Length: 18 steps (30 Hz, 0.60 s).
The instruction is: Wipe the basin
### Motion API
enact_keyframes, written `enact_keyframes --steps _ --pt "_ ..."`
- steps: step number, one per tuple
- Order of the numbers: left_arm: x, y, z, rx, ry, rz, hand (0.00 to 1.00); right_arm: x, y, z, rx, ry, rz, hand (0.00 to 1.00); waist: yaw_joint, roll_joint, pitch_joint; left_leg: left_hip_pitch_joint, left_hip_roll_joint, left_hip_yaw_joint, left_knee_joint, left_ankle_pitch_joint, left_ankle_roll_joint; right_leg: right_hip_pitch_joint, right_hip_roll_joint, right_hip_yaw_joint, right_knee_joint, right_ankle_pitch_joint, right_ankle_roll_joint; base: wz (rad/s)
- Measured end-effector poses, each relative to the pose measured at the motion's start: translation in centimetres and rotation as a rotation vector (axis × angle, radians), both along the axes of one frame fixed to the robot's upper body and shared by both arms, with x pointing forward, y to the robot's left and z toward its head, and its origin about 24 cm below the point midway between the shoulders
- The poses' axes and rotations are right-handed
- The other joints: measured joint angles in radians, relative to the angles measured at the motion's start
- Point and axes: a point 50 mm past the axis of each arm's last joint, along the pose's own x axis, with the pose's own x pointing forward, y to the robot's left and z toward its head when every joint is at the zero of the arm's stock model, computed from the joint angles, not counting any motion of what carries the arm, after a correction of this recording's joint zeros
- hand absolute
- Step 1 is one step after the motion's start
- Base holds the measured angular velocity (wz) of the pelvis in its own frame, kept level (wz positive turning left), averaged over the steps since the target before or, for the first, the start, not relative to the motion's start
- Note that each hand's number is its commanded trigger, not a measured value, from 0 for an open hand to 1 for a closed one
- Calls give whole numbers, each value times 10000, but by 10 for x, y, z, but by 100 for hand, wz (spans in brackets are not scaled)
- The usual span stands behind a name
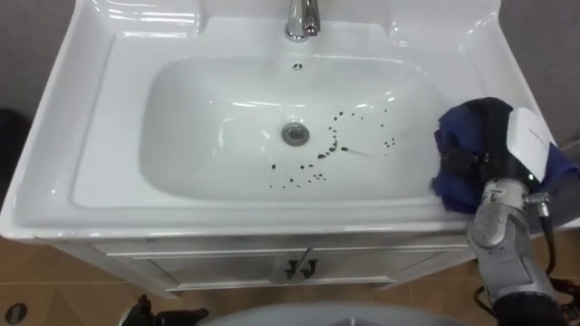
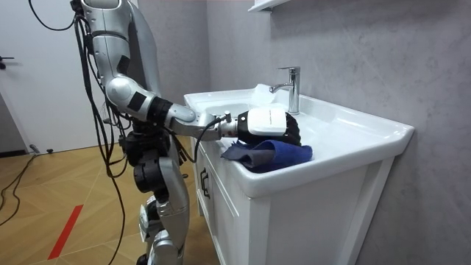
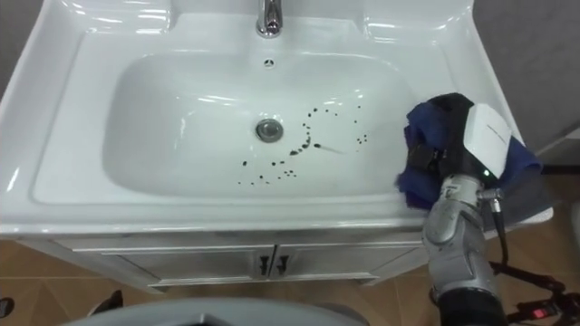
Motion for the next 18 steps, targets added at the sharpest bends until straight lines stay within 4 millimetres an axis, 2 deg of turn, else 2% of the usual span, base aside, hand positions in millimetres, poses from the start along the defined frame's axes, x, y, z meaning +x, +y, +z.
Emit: enact_keyframes --steps 5,18 --pt "0 0 0 17 -10 49 0 -1 -6 0 -62 -20 -270 100 2 2 1 23 4 -47 7 0 0 98 5 -17 -111 18 11 3" --pt "0 0 0 36 -46 -11 0 -1 -6 -2 42 16 -244 100 1 11 8 96 4 -39 -22 -1 2 168 7 -15 -106 20 15 0"
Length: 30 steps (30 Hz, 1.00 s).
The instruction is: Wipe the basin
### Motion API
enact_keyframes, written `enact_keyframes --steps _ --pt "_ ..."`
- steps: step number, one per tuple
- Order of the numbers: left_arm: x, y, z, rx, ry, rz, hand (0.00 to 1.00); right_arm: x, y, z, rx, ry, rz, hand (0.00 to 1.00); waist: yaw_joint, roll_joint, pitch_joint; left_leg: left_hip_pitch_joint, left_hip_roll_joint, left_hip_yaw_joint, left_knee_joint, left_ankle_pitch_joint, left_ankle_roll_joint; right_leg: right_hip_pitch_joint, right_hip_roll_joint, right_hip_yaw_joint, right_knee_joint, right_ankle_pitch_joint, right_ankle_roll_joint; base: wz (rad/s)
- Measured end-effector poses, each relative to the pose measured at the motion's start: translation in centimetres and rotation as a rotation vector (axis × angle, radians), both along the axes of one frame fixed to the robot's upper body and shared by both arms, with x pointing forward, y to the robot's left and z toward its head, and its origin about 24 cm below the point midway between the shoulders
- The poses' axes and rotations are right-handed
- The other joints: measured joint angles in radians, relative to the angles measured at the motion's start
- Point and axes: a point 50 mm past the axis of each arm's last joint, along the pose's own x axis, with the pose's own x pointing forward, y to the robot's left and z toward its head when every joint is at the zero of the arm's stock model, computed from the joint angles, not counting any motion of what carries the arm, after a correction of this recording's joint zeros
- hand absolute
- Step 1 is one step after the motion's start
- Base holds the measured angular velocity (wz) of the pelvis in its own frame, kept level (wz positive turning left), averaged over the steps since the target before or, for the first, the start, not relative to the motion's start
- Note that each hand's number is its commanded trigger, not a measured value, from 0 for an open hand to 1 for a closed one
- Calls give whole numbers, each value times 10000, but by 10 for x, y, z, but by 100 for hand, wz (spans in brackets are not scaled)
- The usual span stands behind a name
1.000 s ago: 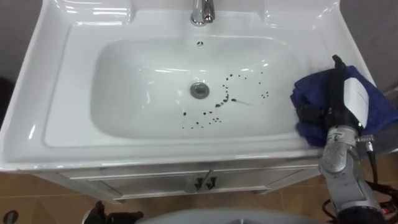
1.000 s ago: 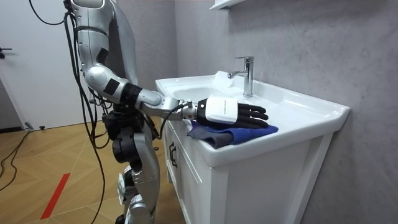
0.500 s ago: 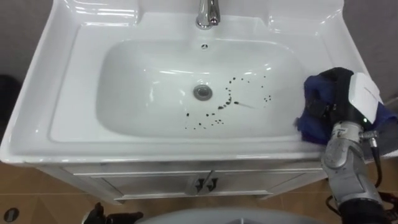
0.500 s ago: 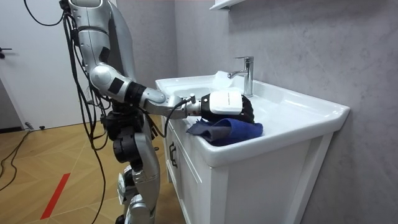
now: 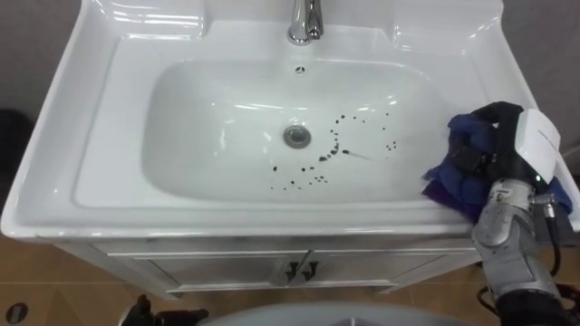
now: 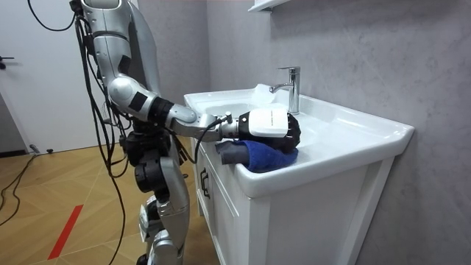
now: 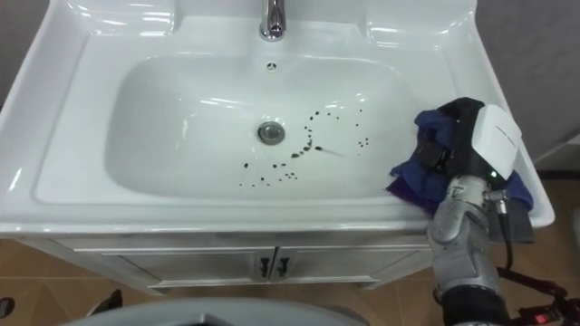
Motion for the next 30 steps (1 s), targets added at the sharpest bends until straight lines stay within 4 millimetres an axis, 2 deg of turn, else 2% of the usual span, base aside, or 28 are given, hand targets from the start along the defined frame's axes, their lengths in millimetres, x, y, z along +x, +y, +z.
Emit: enact_keyframes --steps 16,22,25,30 --pt "1 0 0 -2 -10 -18 0 3 1 3 41 -156 60 100 -21 9 2 5 11 20 -140 -6 9 -85 34 -5 33 10 -1 0" --pt "4 -2 0 -93 -99 -75 0 9 3 14 75 -203 403 100 -35 139 9 -77 52 105 -163 -6 10 -280 76 59 153 22 -22 -6" --pt "6 -2 0 -116 -147 -72 0 12 5 23 110 -223 619 100 -14 234 11 -98 51 155 -158 -3 9 -372 103 280 179 24 -26 -13" --pt "6 -2 0 -152 -143 -59 0 15 9 33 195 -65 1058 100 -8 201 51 -94 43 298 -151 -1 9 -428 120 431 168 24 -28 -10"
